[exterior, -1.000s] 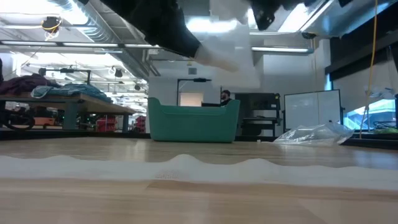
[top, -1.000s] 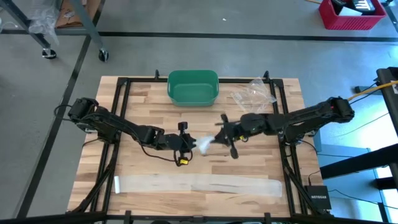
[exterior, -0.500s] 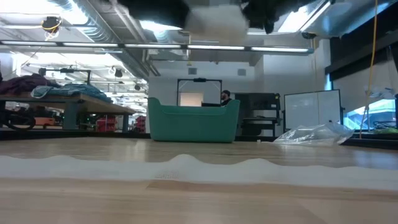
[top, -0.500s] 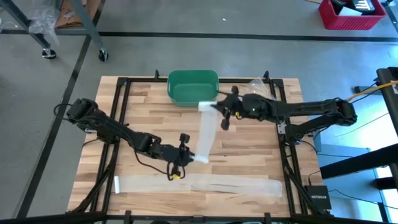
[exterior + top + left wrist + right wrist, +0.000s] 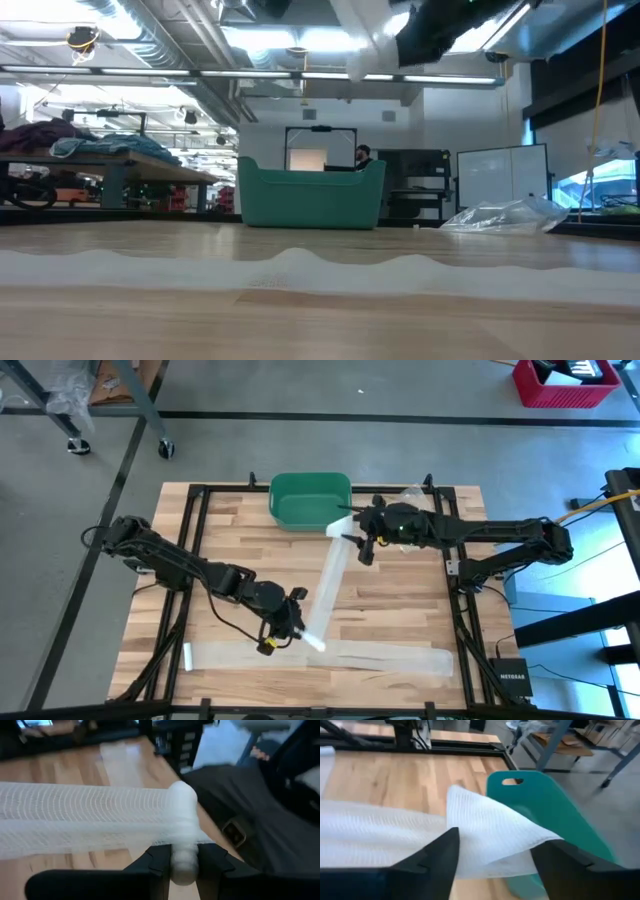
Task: Roll bandage
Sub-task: Roll the top white bandage
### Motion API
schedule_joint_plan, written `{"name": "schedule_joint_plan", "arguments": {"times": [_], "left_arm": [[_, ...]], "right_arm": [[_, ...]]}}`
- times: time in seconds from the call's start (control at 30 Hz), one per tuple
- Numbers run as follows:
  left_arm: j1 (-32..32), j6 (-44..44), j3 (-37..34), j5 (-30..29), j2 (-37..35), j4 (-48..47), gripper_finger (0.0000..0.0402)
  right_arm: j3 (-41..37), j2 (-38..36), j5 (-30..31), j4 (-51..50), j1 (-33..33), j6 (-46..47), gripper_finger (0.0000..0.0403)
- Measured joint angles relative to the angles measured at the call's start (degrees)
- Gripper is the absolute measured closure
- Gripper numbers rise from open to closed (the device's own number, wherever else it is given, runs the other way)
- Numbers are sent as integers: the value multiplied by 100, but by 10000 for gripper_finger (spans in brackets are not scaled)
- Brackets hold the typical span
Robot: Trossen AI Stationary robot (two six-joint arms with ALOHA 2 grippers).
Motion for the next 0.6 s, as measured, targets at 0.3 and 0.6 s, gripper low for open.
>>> {"name": "schedule_joint_plan", "arguments": {"times": [0.3, 0.6], "left_arm": [[170, -344, 2, -148, -111, 319, 347], [168, -450, -2, -328, -21, 423, 347]], "right_arm": [[1126, -112, -362, -2159, 0, 300, 128], [1502, -118, -365, -2843, -7, 162, 127]]}}
